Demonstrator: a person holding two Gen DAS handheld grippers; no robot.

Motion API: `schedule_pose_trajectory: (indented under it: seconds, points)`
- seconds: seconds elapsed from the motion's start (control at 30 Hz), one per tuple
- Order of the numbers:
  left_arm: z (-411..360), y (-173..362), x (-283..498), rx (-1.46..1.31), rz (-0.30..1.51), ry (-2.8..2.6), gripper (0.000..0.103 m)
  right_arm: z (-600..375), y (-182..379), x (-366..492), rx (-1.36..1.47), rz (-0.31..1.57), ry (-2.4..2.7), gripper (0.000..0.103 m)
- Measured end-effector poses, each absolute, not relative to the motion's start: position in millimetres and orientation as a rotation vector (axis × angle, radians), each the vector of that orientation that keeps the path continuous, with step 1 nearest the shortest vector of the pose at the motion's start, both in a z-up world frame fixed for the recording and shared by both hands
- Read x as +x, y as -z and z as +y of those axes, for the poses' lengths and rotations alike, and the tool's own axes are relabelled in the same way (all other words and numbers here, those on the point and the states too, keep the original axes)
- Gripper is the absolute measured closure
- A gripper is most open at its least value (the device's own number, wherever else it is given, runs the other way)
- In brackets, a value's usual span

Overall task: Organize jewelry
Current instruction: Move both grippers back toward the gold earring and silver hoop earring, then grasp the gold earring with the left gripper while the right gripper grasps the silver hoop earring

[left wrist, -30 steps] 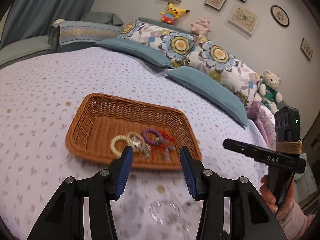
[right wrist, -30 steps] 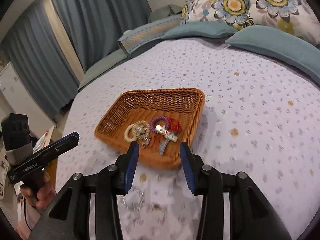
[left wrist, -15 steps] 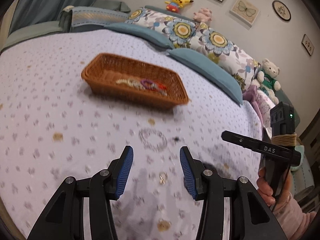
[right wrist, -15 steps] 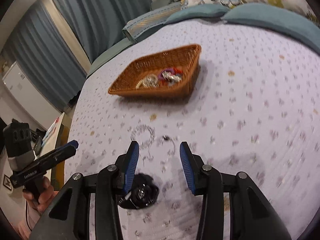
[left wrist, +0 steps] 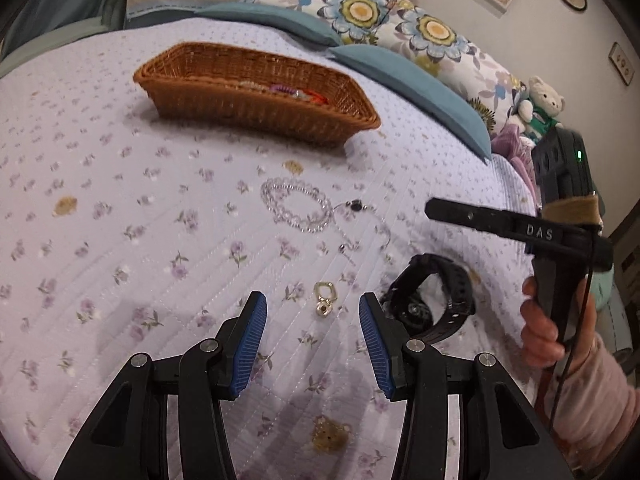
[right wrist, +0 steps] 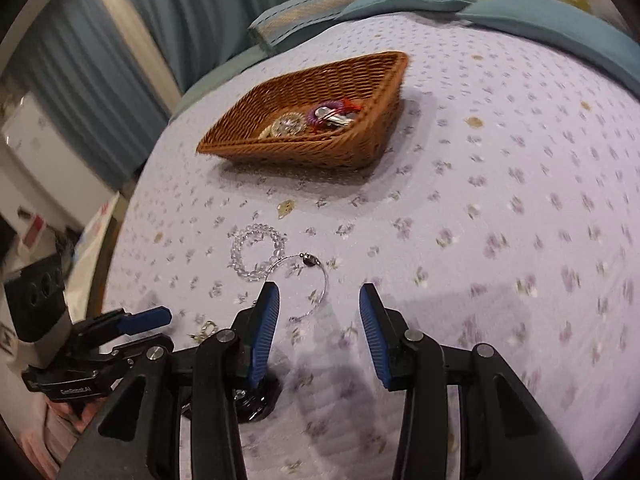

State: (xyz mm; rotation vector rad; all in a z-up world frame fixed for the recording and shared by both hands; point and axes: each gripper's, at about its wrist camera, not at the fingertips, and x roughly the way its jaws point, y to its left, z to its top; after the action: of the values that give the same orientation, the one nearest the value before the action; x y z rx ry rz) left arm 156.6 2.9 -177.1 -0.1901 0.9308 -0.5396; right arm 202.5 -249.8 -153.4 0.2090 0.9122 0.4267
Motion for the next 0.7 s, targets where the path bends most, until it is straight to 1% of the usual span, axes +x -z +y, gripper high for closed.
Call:
schedule_pose_trajectory:
  seconds: [0.17, 0.27, 0.33, 0.43, 0.7]
  points:
    - [-7.2, 181.2, 157.2, -0.144, 0.936, 0.542, 0.053, -230.7, 159.8, 223.2, 0.082, 0.934, -0.447, 0.059]
    - [-12.0, 183.8, 159.4, -0.124, 0.943, 0.537, 0.054, -220.0, 165.0, 234.2, 0.007, 0.940, -0.452, 0.066]
    - [-14.2, 185.1, 162.1, -0.123, 0.945, 0.539, 0.059, -214.0, 168.5, 239.9, -0.041, 0.938, -0.449, 0.070]
    - [-17.4, 187.3, 166.0, -0.118, 0.954, 0.535, 0.066, -209.5, 175.5, 244.0, -0.061, 0.943, -0.461, 0.071]
    - [-30.5, 189.3, 164.1, -0.055, 0.948, 0.517, 0.067, -189.7, 184.8, 247.1, -0.148, 0.939, -0.475, 0.071]
